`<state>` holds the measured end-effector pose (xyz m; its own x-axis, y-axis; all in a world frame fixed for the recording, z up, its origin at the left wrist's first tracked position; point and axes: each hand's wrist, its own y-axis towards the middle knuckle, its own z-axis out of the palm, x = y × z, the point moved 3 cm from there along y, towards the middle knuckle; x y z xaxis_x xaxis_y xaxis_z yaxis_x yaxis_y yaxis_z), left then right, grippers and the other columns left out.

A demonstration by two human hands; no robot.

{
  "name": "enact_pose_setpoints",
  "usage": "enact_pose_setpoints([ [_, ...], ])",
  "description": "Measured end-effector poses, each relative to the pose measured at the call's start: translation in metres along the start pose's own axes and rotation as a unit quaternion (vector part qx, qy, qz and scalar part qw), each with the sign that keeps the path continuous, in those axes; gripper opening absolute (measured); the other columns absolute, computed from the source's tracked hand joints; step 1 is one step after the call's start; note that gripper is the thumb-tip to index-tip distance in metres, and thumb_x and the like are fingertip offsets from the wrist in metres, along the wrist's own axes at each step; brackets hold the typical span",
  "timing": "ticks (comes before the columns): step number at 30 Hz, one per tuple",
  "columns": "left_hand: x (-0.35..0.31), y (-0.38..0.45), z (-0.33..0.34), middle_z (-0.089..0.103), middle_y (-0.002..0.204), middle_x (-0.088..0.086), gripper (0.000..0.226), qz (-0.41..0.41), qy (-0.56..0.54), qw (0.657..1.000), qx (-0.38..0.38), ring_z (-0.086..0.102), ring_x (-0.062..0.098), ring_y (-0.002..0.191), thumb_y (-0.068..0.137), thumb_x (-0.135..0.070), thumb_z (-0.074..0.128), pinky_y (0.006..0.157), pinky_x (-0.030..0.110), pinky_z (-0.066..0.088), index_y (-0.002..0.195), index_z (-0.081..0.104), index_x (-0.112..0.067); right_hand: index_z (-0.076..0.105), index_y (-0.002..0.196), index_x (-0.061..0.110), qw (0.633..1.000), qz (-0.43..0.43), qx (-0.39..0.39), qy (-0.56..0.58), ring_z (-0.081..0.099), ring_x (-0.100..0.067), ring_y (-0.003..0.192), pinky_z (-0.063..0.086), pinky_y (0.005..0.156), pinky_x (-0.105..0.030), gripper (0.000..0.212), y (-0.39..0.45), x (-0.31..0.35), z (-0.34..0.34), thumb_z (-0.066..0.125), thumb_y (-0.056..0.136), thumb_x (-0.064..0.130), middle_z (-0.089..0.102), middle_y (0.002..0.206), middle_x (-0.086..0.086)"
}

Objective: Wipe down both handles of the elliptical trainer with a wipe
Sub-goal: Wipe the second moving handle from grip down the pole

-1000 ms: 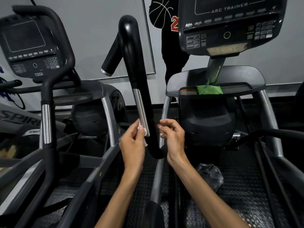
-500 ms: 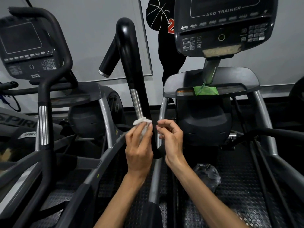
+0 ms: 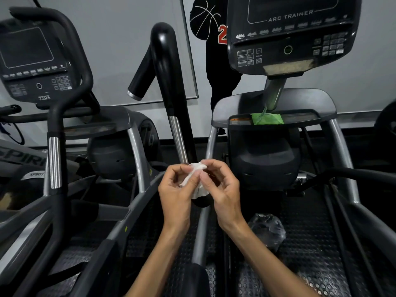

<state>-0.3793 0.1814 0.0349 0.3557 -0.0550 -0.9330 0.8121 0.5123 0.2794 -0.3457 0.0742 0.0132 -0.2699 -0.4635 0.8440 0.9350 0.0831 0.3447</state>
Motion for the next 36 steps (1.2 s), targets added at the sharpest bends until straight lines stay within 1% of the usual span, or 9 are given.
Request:
enact_pose_setpoints([
  [4,-0.003,-0.005,0.006,0.074,0.089,0.004,0.009,-0.036,-0.023,0.999,-0.005,0.07,0.015,0.084,0.092,-0.014,0.067,0.074,0.025,0.055,0.094,0.07,-0.005,0.069,0.122,0.011,0.999,-0.008,0.016,-0.028,0.07,-0.023,0.108,0.055,0.094,-0.034,0.037,-0.002,-0.002,-0.002,0.074,0.086,0.006,0.07,0.118,-0.007],
  [8,-0.006,-0.011,0.005,0.078,0.102,0.002,0.018,0.016,0.097,0.994,0.051,0.072,0.015,0.098,0.101,-0.011,0.059,0.083,0.027,0.056,0.106,0.077,-0.012,0.076,0.115,0.016,0.992,-0.026,-0.077,-0.098,0.071,-0.018,0.1,0.058,0.088,-0.038,0.026,0.01,-0.005,-0.011,0.075,0.09,0.011,0.069,0.106,0.005],
  [13,-0.002,-0.001,-0.013,0.076,0.1,-0.003,0.018,0.032,0.134,0.989,-0.059,0.071,0.019,0.098,0.101,-0.014,0.06,0.071,0.036,0.054,0.1,0.076,-0.021,0.072,0.125,0.015,0.963,-0.102,-0.081,-0.236,0.066,-0.008,0.096,0.052,0.086,-0.019,0.035,0.026,0.0,0.003,0.073,0.09,0.006,0.065,0.104,0.004],
  [17,-0.001,0.002,-0.019,0.075,0.101,-0.004,0.017,0.052,0.155,0.983,-0.078,0.07,0.02,0.098,0.1,-0.012,0.06,0.081,0.053,0.058,0.102,0.073,-0.022,0.07,0.113,0.009,0.931,-0.19,-0.076,-0.302,0.065,-0.008,0.093,0.049,0.083,-0.015,0.026,0.011,-0.009,0.014,0.075,0.088,0.003,0.068,0.102,0.001],
  [20,0.003,0.003,-0.025,0.073,0.102,-0.007,0.015,0.06,0.178,0.978,-0.091,0.069,0.016,0.098,0.098,-0.012,0.063,0.084,0.057,0.056,0.103,0.072,-0.023,0.074,0.107,0.008,0.924,-0.201,-0.067,-0.318,0.067,-0.008,0.094,0.051,0.084,-0.017,0.019,-0.003,-0.022,0.007,0.076,0.088,0.003,0.069,0.101,0.0],
  [23,0.002,0.006,-0.023,0.07,0.107,-0.004,0.017,0.075,0.189,0.975,-0.094,0.067,0.014,0.1,0.096,-0.011,0.065,0.088,0.051,0.057,0.106,0.07,-0.024,0.075,0.102,0.006,0.928,-0.192,-0.112,-0.298,0.067,-0.006,0.093,0.049,0.084,-0.016,0.014,0.008,-0.019,0.006,0.076,0.088,0.003,0.07,0.099,0.002],
  [27,-0.005,0.007,-0.015,0.066,0.114,0.001,0.027,0.121,0.202,0.97,-0.06,0.066,0.013,0.106,0.095,-0.006,0.065,0.088,0.025,0.054,0.114,0.067,-0.026,0.075,0.102,0.003,0.924,-0.206,-0.129,-0.295,0.069,-0.006,0.098,0.05,0.087,-0.015,0.014,0.009,-0.015,0.018,0.076,0.088,0.001,0.071,0.101,-0.004],
  [30,-0.004,0.006,-0.014,0.064,0.121,0.0,0.037,0.127,0.192,0.973,-0.03,0.064,0.013,0.111,0.094,-0.001,0.061,0.089,0.015,0.05,0.12,0.065,-0.027,0.075,0.102,0.004,0.931,-0.182,-0.132,-0.286,0.066,0.003,0.098,0.048,0.086,-0.011,0.013,0.0,-0.022,0.013,0.077,0.089,0.006,0.07,0.101,-0.002],
  [36,0.009,0.011,-0.021,0.064,0.125,-0.001,0.041,0.107,0.194,0.975,-0.028,0.061,0.017,0.119,0.09,-0.006,0.055,0.1,0.029,0.048,0.128,0.064,-0.018,0.074,0.106,0.007,0.936,-0.164,-0.152,-0.273,0.065,-0.003,0.097,0.051,0.087,-0.018,0.017,0.018,-0.013,0.016,0.074,0.09,0.003,0.069,0.104,0.0],
])
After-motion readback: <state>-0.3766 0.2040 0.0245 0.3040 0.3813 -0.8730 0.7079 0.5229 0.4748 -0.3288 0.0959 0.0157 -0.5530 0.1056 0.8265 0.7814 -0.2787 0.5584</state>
